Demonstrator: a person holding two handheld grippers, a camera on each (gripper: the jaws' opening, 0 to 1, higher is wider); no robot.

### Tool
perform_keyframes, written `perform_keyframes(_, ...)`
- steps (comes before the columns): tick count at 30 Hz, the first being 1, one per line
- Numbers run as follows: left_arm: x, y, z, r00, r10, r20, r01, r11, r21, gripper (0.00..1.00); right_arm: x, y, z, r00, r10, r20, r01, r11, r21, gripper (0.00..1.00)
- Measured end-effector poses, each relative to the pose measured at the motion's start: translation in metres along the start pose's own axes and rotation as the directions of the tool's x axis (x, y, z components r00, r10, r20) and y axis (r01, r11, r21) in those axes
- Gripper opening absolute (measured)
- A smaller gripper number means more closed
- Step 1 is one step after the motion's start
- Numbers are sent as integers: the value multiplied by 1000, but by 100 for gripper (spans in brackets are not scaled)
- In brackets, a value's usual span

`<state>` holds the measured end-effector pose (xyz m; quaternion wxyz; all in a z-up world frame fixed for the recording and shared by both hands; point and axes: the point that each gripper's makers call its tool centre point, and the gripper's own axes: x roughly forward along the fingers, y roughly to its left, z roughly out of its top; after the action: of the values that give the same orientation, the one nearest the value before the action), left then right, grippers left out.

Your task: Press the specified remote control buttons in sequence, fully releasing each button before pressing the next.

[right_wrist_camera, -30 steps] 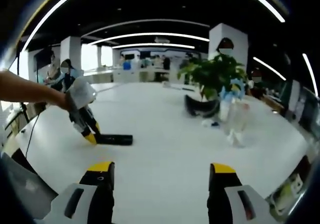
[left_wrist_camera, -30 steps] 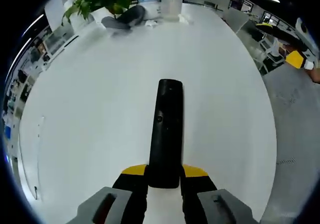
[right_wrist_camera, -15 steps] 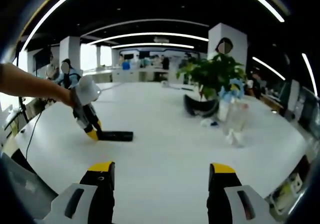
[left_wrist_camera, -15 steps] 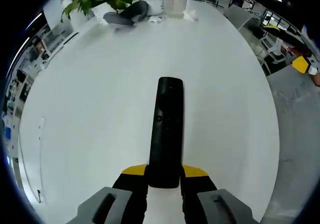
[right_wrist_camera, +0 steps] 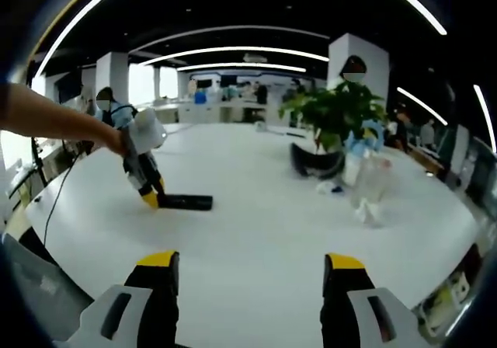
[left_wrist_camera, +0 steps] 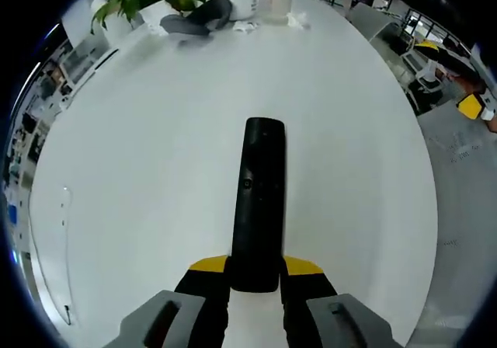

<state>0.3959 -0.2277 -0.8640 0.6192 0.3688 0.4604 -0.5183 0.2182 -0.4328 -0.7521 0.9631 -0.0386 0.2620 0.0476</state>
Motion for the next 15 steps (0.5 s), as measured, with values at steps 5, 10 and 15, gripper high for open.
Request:
perform_keyframes(5, 0, 7, 1, 1000, -6, -6, 6, 1000, 10, 24, 0, 0, -1, 1000, -2, -4, 2, 1000, 0, 73)
perform_keyframes(10, 2, 15, 2, 1000, -10, -13, 10, 1000, 18, 24, 1, 0, -2, 1000, 0, -13, 0, 1000, -3, 72)
perform_keyframes(15, 2, 18, 2, 999, -13, -30, 14, 999, 34, 24, 2, -1, -3, 1000, -4, -17, 4, 1000, -1, 72)
